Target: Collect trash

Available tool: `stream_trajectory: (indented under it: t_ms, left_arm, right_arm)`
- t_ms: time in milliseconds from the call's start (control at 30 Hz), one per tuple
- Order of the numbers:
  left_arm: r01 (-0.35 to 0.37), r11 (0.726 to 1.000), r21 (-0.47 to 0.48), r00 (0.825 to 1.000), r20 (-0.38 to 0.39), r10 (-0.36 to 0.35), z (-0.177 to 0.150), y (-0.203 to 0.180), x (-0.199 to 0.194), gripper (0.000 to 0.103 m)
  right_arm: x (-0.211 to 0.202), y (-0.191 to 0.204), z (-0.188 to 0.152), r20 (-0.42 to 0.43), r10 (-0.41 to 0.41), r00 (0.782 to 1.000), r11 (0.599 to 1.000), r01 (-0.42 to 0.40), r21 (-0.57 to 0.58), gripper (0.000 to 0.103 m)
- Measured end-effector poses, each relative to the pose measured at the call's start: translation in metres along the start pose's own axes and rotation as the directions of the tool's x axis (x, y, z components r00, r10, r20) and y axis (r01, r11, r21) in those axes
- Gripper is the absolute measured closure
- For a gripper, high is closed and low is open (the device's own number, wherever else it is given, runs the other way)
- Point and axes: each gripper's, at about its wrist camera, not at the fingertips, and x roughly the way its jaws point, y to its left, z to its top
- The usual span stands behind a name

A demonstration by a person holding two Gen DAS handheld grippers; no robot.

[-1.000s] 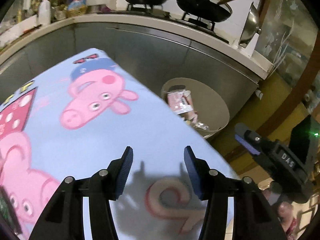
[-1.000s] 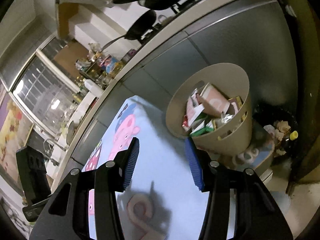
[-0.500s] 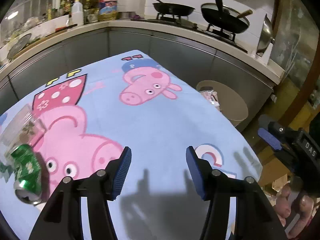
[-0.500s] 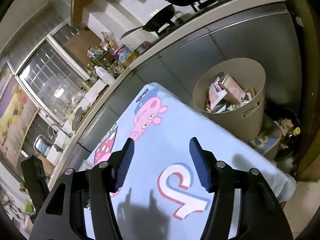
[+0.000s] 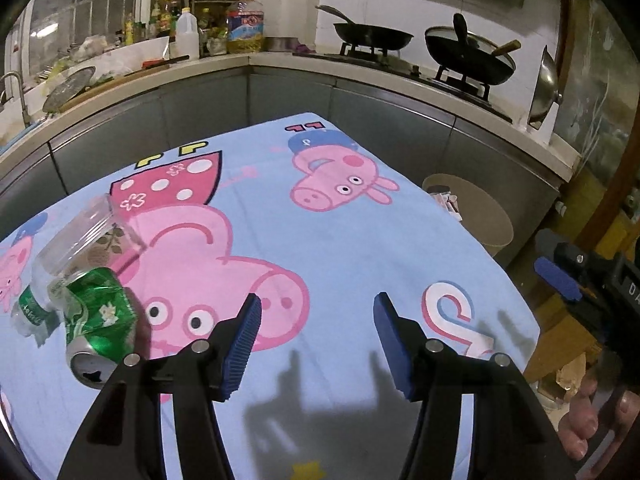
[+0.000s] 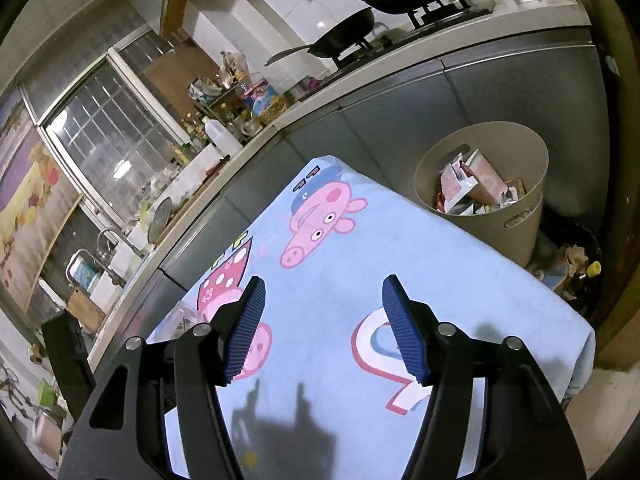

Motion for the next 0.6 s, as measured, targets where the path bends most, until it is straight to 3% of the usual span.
stream_trajectory:
  t_ms: [600]
  left_arm:
    - [0.011,0.999,-0.05,1.0,-0.006,-0.011,-0.028,0.036,-0.008,0.044]
  right_arm:
    - [0.017,0.041,-0.02,-0.074,-0.025,0.997,0.996,0.018,-0.085,0.042]
